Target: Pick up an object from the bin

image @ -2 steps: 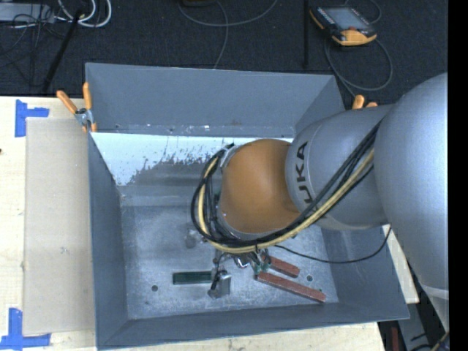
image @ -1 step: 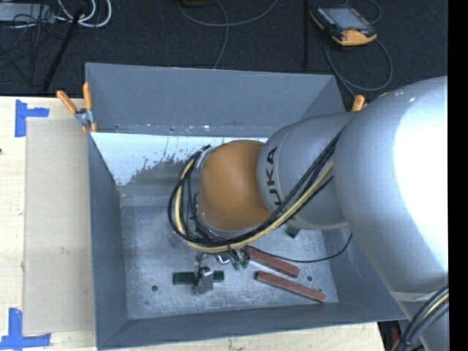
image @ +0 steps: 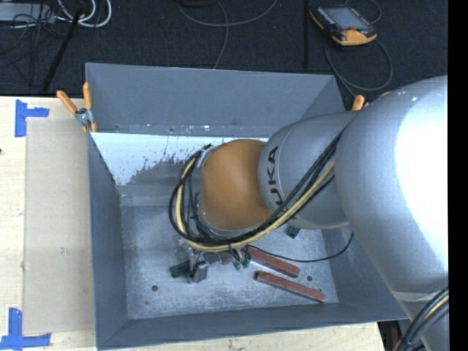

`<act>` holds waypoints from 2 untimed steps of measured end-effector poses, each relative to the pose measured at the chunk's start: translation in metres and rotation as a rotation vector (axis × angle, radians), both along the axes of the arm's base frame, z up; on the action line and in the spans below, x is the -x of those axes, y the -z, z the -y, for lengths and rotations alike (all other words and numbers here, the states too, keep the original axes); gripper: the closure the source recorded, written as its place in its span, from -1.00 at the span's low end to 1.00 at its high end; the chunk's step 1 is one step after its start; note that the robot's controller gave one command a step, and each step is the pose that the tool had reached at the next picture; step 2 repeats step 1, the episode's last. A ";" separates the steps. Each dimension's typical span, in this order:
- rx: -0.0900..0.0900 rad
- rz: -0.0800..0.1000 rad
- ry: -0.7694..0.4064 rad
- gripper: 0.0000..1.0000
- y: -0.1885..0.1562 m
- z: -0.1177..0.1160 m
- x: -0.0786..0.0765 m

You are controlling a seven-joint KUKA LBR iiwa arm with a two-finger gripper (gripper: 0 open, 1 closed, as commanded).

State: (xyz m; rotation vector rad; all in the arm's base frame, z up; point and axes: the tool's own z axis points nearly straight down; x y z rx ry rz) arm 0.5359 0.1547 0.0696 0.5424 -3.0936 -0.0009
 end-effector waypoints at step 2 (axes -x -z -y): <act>-0.002 0.010 0.036 1.00 -0.173 0.008 -0.030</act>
Offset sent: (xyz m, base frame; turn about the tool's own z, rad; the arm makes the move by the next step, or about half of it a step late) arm 0.0274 -0.0082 0.1681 0.0337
